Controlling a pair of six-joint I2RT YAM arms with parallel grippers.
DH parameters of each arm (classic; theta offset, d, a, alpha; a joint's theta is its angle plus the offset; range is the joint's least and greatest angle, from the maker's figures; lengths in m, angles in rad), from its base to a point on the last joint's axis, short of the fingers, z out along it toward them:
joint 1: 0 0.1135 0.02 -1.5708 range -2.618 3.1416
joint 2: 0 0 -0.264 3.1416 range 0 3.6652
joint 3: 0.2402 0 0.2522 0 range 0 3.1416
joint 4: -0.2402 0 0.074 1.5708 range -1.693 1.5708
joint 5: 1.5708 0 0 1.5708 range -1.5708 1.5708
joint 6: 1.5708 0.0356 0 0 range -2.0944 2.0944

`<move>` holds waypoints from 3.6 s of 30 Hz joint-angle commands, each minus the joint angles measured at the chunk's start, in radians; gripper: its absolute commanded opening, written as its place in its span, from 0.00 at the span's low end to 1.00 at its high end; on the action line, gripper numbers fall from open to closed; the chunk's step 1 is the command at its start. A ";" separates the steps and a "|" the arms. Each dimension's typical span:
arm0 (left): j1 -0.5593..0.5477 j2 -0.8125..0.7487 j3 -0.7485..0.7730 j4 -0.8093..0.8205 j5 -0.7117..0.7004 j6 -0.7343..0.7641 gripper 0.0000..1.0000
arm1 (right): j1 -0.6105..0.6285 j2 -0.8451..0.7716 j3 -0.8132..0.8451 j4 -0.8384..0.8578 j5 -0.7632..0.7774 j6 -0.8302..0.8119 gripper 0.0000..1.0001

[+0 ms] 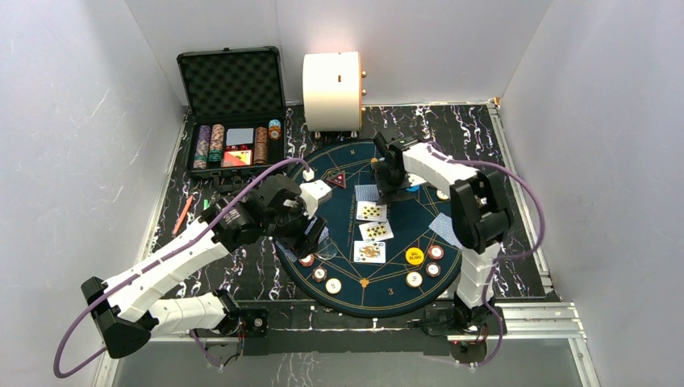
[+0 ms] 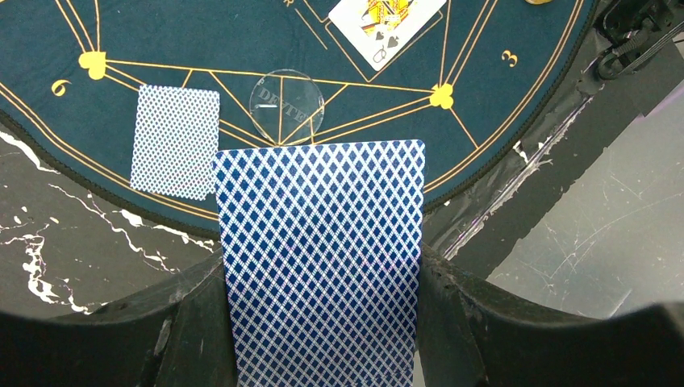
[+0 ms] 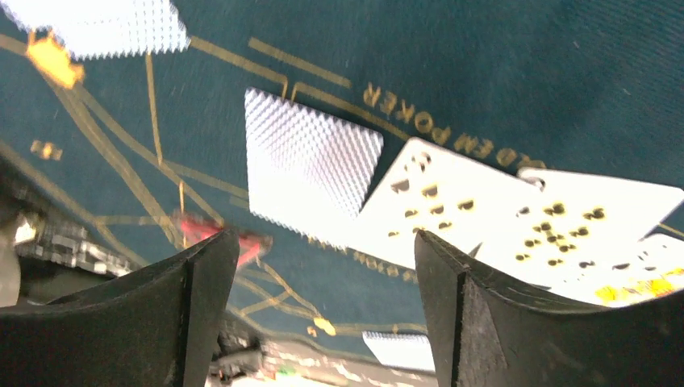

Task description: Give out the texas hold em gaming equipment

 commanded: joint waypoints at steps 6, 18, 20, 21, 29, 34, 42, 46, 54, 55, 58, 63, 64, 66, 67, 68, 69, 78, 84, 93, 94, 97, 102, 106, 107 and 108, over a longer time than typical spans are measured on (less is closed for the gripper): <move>-0.005 0.041 0.048 -0.014 0.001 -0.003 0.00 | 0.041 -0.392 -0.183 0.144 0.021 -0.630 0.96; -0.005 0.126 0.107 -0.026 0.020 0.082 0.00 | -0.045 -0.675 -0.499 0.588 -0.833 -1.344 0.98; -0.005 0.132 0.113 -0.022 0.026 0.089 0.00 | -0.044 -0.646 -0.528 0.693 -0.963 -1.286 0.98; -0.005 0.133 0.115 -0.018 0.025 0.089 0.00 | -0.044 -0.633 -0.539 0.745 -1.003 -1.239 0.98; -0.005 0.143 0.117 -0.019 0.027 0.089 0.00 | -0.019 -0.546 -0.589 1.141 -1.199 -0.922 0.84; -0.005 0.143 0.120 -0.022 0.029 0.098 0.00 | 0.045 -0.484 -0.553 1.114 -1.219 -0.955 0.90; -0.005 0.142 0.115 -0.012 0.044 0.102 0.00 | 0.138 -0.410 -0.497 1.092 -1.203 -0.972 0.91; -0.005 0.145 0.115 -0.008 0.049 0.105 0.00 | 0.179 -0.379 -0.461 1.058 -1.189 -0.992 0.90; -0.005 0.141 0.115 -0.002 0.059 0.103 0.00 | 0.200 -0.356 -0.438 0.930 -1.145 -1.087 0.88; -0.005 0.139 0.114 0.000 0.061 0.101 0.00 | 0.200 -0.355 -0.437 0.922 -1.142 -1.091 0.87; -0.005 0.137 0.114 0.000 0.061 0.098 0.00 | 0.196 -0.360 -0.441 0.907 -1.133 -1.100 0.84; -0.005 0.133 0.112 0.000 0.061 0.099 0.00 | 0.185 -0.375 -0.452 0.901 -1.129 -1.102 0.79; -0.005 0.133 0.113 0.000 0.061 0.099 0.00 | 0.182 -0.376 -0.454 0.897 -1.129 -1.103 0.78; -0.005 0.133 0.114 0.000 0.061 0.099 0.00 | 0.175 -0.384 -0.456 0.891 -1.128 -1.104 0.77; -0.005 0.134 0.114 0.000 0.061 0.098 0.00 | 0.171 -0.389 -0.458 0.891 -1.127 -1.105 0.77; -0.006 0.132 0.114 0.000 0.062 0.097 0.00 | 0.171 -0.392 -0.459 0.891 -1.125 -1.105 0.76; -0.005 0.133 0.114 0.000 0.063 0.097 0.00 | 0.171 -0.396 -0.459 0.890 -1.124 -1.105 0.76; -0.005 0.133 0.105 -0.003 0.064 0.094 0.00 | 0.163 -0.431 -0.449 0.879 -1.129 -1.106 0.82; -0.005 0.132 0.100 -0.008 0.063 0.092 0.00 | 0.104 -0.494 -0.462 0.880 -1.162 -1.076 0.84; -0.005 0.140 0.106 -0.006 0.070 0.095 0.00 | 0.091 -0.486 -0.482 0.916 -1.227 -1.041 0.49; -0.005 0.139 0.108 -0.006 0.072 0.094 0.00 | 0.091 -0.483 -0.484 0.918 -1.229 -1.040 0.46; -0.005 0.139 0.106 -0.005 0.072 0.093 0.00 | 0.095 -0.474 -0.493 0.938 -1.239 -1.027 0.40; -0.005 0.138 0.106 -0.005 0.074 0.091 0.00 | 0.101 -0.461 -0.506 0.962 -1.239 -1.014 0.39; -0.005 0.141 0.110 -0.004 0.076 0.092 0.00 | 0.110 -0.450 -0.509 0.975 -1.237 -1.007 0.41; -0.005 0.142 0.110 -0.003 0.077 0.091 0.00 | 0.111 -0.447 -0.509 0.978 -1.237 -1.006 0.41; -0.005 0.143 0.110 -0.003 0.078 0.092 0.00 | 0.113 -0.446 -0.509 0.983 -1.237 -1.006 0.41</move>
